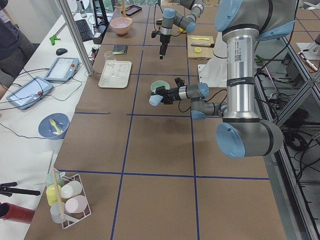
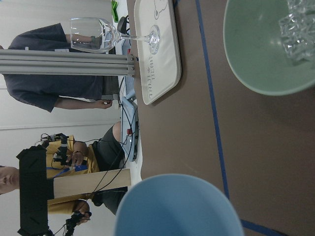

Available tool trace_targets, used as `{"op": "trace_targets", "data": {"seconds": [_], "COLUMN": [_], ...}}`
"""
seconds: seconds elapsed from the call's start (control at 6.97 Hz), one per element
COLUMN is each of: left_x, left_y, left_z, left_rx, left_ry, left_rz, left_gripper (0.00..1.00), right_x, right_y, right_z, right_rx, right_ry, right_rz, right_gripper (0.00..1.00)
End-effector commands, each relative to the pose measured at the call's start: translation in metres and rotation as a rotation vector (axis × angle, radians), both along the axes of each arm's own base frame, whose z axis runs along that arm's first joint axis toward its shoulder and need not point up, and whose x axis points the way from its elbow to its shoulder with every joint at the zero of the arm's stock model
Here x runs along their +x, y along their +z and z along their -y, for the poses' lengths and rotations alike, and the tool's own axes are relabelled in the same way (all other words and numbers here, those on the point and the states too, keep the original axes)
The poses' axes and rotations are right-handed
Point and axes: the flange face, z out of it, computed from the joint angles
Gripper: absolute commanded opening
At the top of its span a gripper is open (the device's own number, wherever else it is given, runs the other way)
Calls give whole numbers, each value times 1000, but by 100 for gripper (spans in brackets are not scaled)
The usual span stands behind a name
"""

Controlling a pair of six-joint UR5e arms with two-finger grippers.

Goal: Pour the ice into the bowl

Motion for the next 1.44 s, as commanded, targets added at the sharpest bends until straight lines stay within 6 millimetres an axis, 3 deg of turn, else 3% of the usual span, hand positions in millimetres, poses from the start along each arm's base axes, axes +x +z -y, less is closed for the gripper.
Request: {"op": "trace_targets", "data": {"seconds": [0.0,0.29,0.72,0.86,1.0,1.15,1.29], "left_x": [-54,-76,-79,-80,-86,-91,-97], "left_y": [22,45,48,61,63,74,113], "left_z": [-8,-17,-16,-15,-15,-16,-13], "left_rx": [-169,-367,-614,-659,-712,-743,-700], "left_ry": [-4,-66,-185,-224,-244,-240,-343], "left_rz": [-256,-569,-1051,-1125,-1345,-1454,-1522], "left_gripper": [0,0,0,0,0,0,0], "right_x": [-2,-2,-3,-3,-5,-6,-6], "right_y": [-1,-1,-4,-3,-3,-3,-3], "right_z": [-2,-2,-1,-1,-4,-5,-5], "right_rx": [4,4,4,3,4,4,3], "right_ry": [1,0,-1,-2,-6,-7,-8], "right_rz": [1,1,2,1,1,1,1], "right_gripper": [100,100,100,100,100,100,100]}}
